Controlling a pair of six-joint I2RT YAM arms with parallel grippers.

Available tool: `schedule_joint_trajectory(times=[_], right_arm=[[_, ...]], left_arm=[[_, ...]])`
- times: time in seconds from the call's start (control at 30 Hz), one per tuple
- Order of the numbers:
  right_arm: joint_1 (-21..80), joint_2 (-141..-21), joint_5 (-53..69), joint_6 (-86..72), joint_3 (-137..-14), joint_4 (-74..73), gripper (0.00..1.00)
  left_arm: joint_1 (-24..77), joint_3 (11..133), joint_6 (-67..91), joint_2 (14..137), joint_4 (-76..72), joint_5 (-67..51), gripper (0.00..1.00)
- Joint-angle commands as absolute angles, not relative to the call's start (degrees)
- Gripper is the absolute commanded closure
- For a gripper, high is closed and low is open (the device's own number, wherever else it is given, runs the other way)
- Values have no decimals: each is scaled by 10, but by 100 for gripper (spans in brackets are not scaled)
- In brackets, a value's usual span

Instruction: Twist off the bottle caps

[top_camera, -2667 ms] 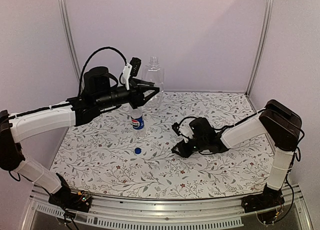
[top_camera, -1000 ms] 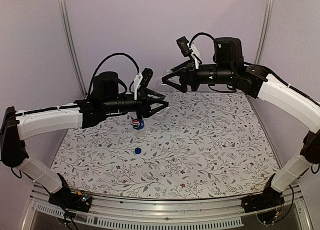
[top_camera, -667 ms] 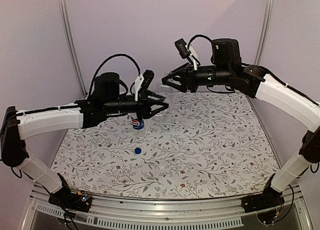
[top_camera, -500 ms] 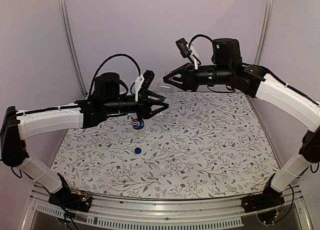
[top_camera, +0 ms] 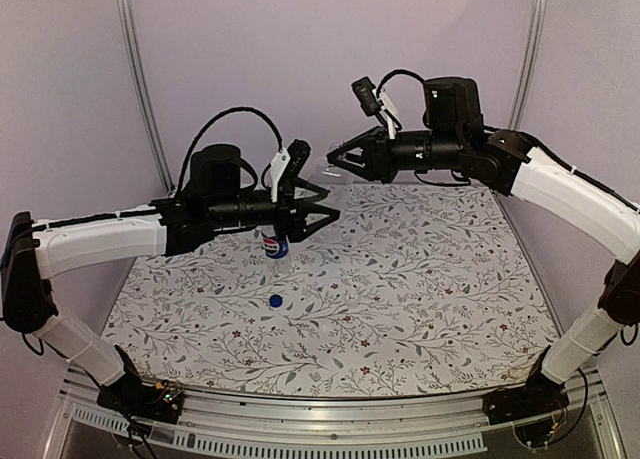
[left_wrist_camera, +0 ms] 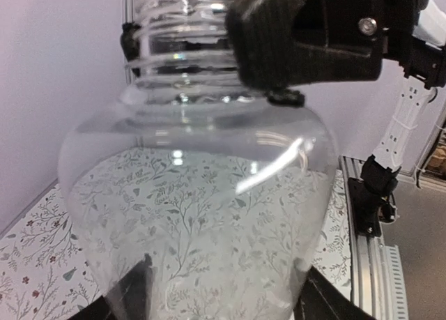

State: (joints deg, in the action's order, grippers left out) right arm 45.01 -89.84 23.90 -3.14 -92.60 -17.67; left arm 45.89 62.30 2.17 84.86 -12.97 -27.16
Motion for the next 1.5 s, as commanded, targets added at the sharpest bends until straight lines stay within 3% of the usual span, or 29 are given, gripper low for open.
schedule_joint_trajectory(times=[0.0, 0.17, 0.73, 1.1, 1.47], right_arm=[[427, -885, 187, -11, -913, -184, 100], [413, -882, 158, -6, -879, -168, 100], [407, -979, 51, 29, -750, 8, 100], [407, -1017, 34, 19, -706, 116, 100], [407, -1045, 36, 19, -702, 131, 100]], left_arm=[[465, 645, 33, 847, -129, -263, 23], [462, 643, 36, 839, -127, -236, 1], [441, 595, 45, 751, -162, -52, 0], [439, 590, 45, 747, -166, -47, 0], [438, 589, 45, 750, -169, -52, 0]])
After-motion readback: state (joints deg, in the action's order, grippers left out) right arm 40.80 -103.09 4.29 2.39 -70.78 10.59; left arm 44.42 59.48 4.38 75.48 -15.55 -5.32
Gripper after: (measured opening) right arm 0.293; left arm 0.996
